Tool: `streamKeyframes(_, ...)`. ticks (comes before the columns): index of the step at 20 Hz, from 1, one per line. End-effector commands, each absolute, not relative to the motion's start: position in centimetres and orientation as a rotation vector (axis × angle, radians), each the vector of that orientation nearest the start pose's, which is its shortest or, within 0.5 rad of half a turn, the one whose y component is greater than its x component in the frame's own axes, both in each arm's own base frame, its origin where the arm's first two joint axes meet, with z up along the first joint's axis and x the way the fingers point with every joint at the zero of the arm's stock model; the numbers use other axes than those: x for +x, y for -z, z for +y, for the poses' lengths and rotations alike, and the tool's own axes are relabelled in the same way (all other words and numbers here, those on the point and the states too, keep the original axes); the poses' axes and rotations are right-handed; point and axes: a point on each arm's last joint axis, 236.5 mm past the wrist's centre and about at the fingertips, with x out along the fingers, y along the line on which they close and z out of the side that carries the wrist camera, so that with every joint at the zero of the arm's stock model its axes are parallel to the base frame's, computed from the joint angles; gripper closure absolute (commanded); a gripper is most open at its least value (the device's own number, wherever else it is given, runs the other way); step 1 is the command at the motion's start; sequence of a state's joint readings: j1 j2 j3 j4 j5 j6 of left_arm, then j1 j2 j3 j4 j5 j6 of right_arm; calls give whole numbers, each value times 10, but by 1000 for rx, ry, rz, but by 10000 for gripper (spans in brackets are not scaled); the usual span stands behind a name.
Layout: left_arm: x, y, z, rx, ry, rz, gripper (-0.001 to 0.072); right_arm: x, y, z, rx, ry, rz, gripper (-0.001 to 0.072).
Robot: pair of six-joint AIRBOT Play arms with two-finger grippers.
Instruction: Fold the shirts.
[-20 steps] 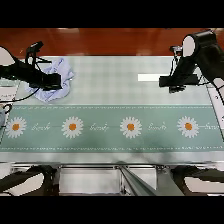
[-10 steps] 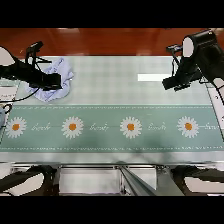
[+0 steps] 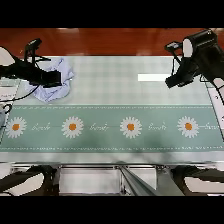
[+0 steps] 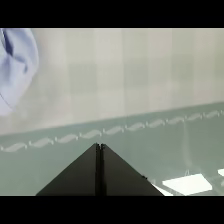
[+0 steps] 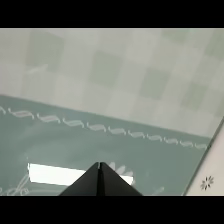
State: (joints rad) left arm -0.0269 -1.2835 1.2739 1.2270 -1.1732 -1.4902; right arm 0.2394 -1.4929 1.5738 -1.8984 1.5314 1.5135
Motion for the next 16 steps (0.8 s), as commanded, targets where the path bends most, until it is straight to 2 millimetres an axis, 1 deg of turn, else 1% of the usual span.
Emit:
streamKeyframes(1,455,-87,-76,-229,222,925,680,451,-67,44,-416,-43,1188,687)
streamKeyframes(2,472,-101,-72,-233,206,840,680,461,-70,49,-408,-55,1141,687)
streamKeyframes(4,500,-136,-66,-167,211,689,680,475,-77,56,-372,-54,1071,687)
streamKeyframes(5,510,-153,-62,-129,213,627,680,479,-79,57,-347,-44,1051,687)
streamKeyframes(7,532,-189,-54,-84,203,509,680,481,-80,58,-327,-33,1041,687)
streamKeyframes(9,550,-218,-41,-68,166,393,680,487,-83,59,-308,-25,1013,686)
streamKeyframes(10,558,-234,-32,-75,139,325,680,492,-86,61,-299,-28,986,649)
streamKeyframes(12,569,-261,-14,-80,84,193,679,500,-91,62,-246,0,947,291)
streamKeyframes(13,572,-271,-7,-81,63,144,674,501,-92,61,-238,11,939,291)
streamKeyframes(14,576,-278,0,-82,42,101,553,500,-92,60,-235,16,943,291)
streamKeyframes(15,580,-281,3,-82,30,74,339,498,-90,59,-236,19,954,291)
streamKeyframes(16,585,-276,5,-70,24,70,203,496,-89,58,-237,23,967,291)
